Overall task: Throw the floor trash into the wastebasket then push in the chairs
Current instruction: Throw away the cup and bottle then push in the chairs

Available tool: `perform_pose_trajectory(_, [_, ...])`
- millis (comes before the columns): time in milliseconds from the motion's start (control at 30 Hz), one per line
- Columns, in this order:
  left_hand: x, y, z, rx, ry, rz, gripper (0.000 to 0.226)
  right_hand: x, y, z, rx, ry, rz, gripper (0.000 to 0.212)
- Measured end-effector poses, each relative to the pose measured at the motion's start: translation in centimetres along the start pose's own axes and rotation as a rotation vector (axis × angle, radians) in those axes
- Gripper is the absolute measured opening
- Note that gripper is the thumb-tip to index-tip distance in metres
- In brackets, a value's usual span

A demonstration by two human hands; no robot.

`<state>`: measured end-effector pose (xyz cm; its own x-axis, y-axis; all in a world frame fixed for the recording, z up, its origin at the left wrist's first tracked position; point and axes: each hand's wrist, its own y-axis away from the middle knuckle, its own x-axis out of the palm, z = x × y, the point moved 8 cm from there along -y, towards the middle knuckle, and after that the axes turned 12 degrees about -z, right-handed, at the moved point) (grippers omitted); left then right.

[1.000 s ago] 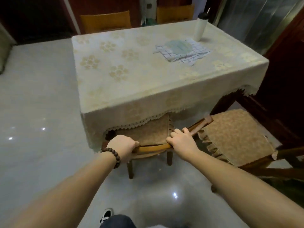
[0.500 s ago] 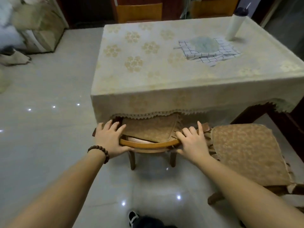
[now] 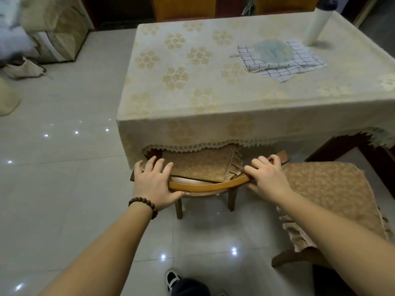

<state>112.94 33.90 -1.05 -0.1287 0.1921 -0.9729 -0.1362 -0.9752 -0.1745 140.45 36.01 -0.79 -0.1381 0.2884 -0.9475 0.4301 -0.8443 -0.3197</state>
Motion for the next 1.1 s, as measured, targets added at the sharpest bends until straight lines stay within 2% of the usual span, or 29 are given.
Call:
perform_pose_trajectory(167, [0.3,-1.9,-0.2,-0.01,-0.006,0.013,0.1,0.6,-2.0,-1.3,0.013,-0.005,0.05,0.03])
perform_pose_trajectory(667, [3.0,-12.2,5.7,-0.009,0.004,0.017,0.103,4.3,-13.1,-2.1,0.034,-0.016,0.077,0.028])
perform_pose_trajectory(800, [3.7,-15.6,6.8,-0.005,-0.003,0.021,0.105,5.5,-16.4,-3.1,0.05,0.002,0.071,0.038])
perform_pose_trajectory(900, [4.1,-17.9,8.3,0.002,0.019,0.009,0.107,6.6,-18.6,-3.1,0.055,0.0,0.086,0.034])
perform_pose_trajectory(1100, [5.0,-19.6,9.6,0.037,0.049,-0.007,0.102,7.1,-20.3,-2.6,0.019,0.014,0.04,0.045])
